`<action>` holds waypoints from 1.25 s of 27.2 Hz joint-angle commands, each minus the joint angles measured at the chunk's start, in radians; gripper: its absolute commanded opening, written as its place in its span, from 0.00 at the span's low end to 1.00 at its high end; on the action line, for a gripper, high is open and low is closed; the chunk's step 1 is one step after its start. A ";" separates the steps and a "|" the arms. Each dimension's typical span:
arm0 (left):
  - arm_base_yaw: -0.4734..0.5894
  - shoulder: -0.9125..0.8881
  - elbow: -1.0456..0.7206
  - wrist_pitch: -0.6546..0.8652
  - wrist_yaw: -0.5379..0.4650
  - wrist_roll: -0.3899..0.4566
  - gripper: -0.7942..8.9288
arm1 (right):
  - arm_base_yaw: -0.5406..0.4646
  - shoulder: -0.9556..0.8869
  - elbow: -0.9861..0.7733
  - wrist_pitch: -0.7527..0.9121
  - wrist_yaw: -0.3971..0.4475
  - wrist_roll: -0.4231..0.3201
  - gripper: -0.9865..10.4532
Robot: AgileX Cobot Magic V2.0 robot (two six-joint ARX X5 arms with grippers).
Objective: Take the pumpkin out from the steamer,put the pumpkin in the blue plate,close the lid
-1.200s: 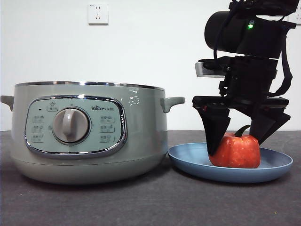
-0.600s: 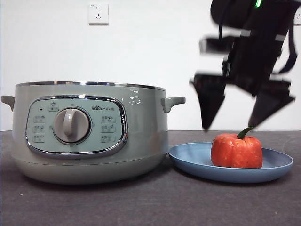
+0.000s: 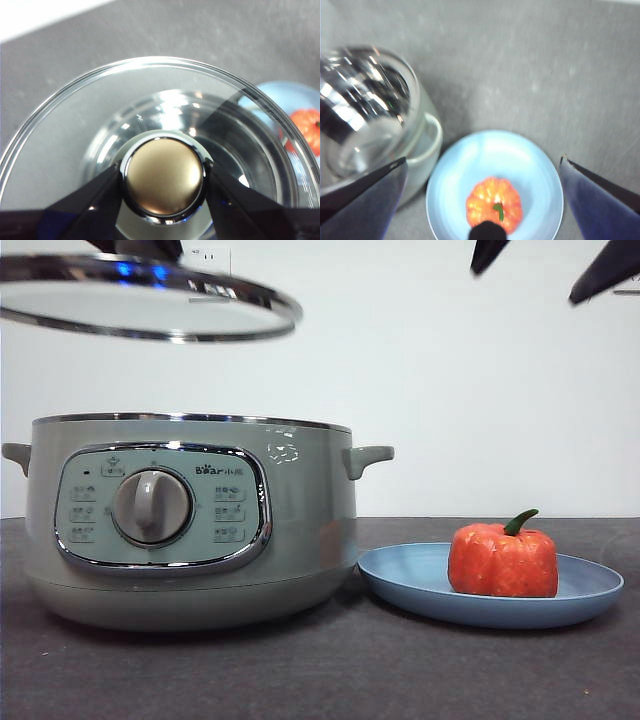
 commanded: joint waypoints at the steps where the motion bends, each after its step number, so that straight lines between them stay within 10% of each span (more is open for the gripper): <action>1: -0.018 0.024 0.011 0.056 0.000 -0.012 0.07 | 0.000 -0.041 -0.007 0.001 0.005 0.002 0.53; 34: -0.049 0.214 0.009 0.092 -0.006 -0.026 0.07 | 0.001 -0.100 -0.007 -0.018 0.005 0.002 0.53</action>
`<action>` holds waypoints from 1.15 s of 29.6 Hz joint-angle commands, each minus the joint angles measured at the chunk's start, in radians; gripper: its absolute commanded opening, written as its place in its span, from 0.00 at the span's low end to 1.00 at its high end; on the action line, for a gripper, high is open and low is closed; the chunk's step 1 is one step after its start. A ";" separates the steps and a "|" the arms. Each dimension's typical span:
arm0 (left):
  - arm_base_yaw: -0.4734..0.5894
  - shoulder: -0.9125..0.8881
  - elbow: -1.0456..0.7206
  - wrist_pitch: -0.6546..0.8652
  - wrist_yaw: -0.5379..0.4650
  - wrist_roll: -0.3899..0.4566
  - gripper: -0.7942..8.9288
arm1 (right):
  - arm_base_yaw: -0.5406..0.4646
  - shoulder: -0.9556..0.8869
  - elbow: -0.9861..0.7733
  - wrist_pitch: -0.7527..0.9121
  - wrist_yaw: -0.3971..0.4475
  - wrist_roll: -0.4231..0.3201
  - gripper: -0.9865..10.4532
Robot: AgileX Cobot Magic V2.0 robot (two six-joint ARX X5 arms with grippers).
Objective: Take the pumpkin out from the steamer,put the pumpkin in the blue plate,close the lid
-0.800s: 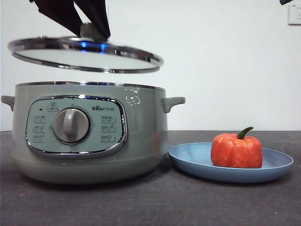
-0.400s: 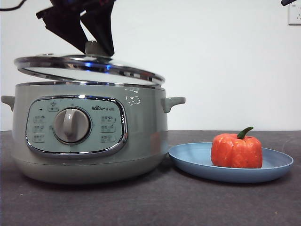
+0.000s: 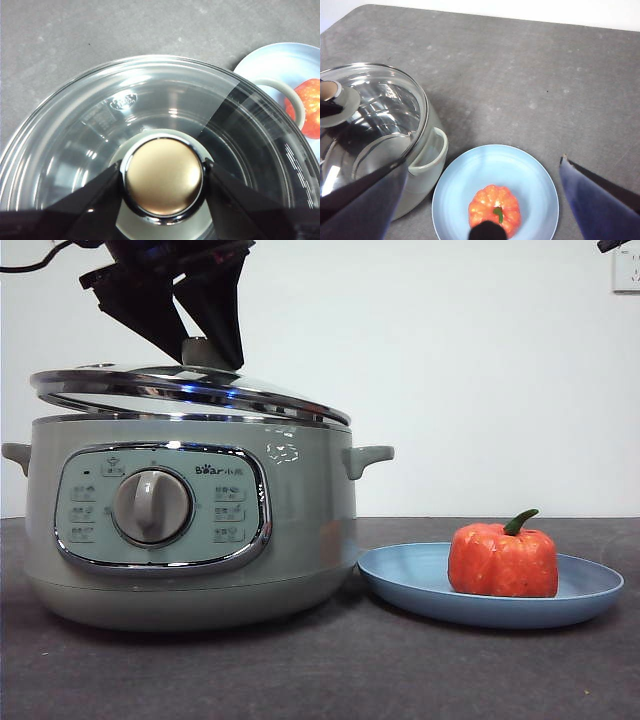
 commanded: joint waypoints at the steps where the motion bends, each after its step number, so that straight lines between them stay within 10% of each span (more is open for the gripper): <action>1: 0.002 -0.002 0.009 0.030 -0.002 -0.007 0.07 | 0.001 -0.002 -0.007 0.005 0.005 0.002 0.53; 20: 0.012 -0.002 -0.086 0.045 0.000 -0.042 0.10 | 0.001 -0.005 -0.007 -0.016 0.002 0.002 0.53; 25: 0.023 -0.002 -0.086 0.043 0.003 -0.060 0.57 | 0.001 -0.005 -0.007 -0.017 0.002 0.003 0.53; 34: 0.023 -0.032 -0.086 0.040 -0.002 -0.059 0.57 | 0.001 -0.005 -0.007 -0.017 0.002 0.002 0.53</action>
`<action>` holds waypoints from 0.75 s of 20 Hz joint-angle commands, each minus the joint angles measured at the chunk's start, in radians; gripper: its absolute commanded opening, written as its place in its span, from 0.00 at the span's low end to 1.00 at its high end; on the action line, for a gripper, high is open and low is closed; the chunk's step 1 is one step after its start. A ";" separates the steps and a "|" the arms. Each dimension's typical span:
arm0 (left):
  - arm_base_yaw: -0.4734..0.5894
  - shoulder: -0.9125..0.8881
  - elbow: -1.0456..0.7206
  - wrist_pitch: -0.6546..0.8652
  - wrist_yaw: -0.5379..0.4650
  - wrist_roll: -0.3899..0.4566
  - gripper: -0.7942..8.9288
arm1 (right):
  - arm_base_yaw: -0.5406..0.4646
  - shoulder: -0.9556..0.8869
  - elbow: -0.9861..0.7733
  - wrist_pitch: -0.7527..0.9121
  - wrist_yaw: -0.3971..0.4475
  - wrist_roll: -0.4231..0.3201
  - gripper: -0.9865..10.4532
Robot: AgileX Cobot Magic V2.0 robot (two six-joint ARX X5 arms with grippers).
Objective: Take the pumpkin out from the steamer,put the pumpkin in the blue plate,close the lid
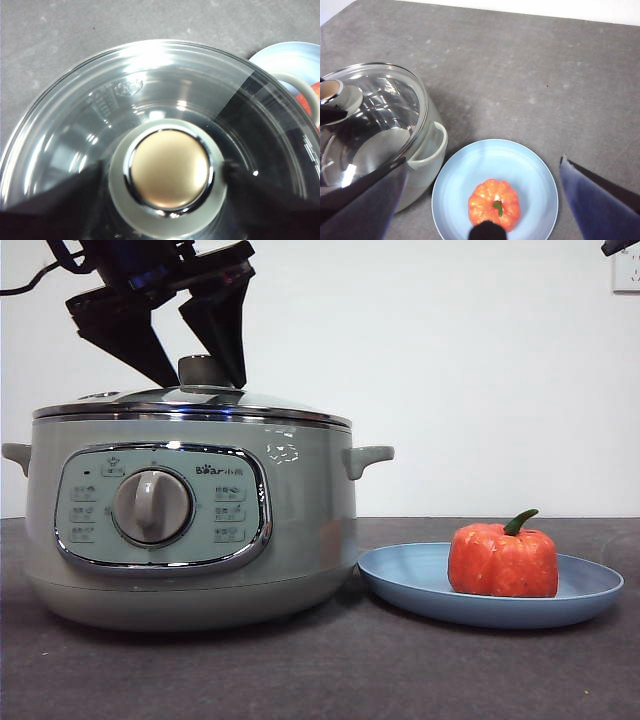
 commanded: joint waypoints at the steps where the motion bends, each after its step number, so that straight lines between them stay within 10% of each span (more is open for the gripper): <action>1: 0.003 -0.030 -0.013 -0.013 -0.003 0.001 0.57 | 0.001 -0.003 -0.007 0.003 0.002 0.002 0.53; 12: 0.002 -0.259 -0.013 -0.266 0.052 0.000 0.56 | 0.001 -0.003 -0.007 -0.079 -0.005 0.002 0.52; 15: 0.002 -0.324 -0.013 -0.325 0.131 0.001 0.36 | 0.001 -0.003 -0.007 -0.099 -0.005 0.002 0.45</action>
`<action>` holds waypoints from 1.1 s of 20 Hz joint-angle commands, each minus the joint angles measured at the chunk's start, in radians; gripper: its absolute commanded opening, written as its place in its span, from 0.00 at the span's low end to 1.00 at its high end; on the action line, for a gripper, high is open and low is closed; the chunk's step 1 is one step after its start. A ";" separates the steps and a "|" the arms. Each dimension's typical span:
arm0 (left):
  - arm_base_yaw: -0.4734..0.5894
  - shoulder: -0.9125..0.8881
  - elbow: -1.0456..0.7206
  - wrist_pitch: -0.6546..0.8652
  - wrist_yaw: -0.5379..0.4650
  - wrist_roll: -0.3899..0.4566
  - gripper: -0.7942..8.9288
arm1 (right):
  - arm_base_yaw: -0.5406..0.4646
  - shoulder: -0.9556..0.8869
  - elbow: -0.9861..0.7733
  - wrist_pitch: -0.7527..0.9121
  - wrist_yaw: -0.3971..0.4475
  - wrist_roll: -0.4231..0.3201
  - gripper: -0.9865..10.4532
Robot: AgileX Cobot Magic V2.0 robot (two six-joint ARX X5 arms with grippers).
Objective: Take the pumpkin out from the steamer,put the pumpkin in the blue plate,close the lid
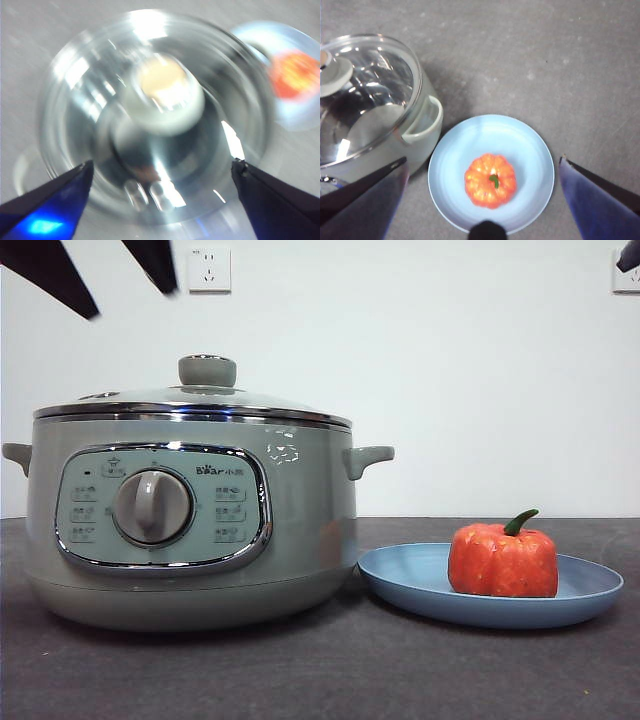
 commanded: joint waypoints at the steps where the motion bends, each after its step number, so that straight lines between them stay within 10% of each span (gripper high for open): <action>1: 0.002 -0.059 -0.009 -0.030 0.073 0.009 0.21 | 0.001 -0.003 -0.007 -0.011 -0.002 0.002 0.37; 6: -0.007 -0.164 -0.011 -0.020 0.050 0.092 0.07 | 0.017 -0.060 -0.030 0.032 0.003 0.002 0.08; 16: -0.011 -0.562 -0.451 0.314 -0.060 0.110 0.07 | 0.050 -0.403 -0.387 0.342 0.113 0.055 0.08; 22: -0.011 -0.572 -0.468 0.264 -0.060 0.094 0.08 | 0.048 -0.375 -0.387 0.341 0.111 0.095 0.09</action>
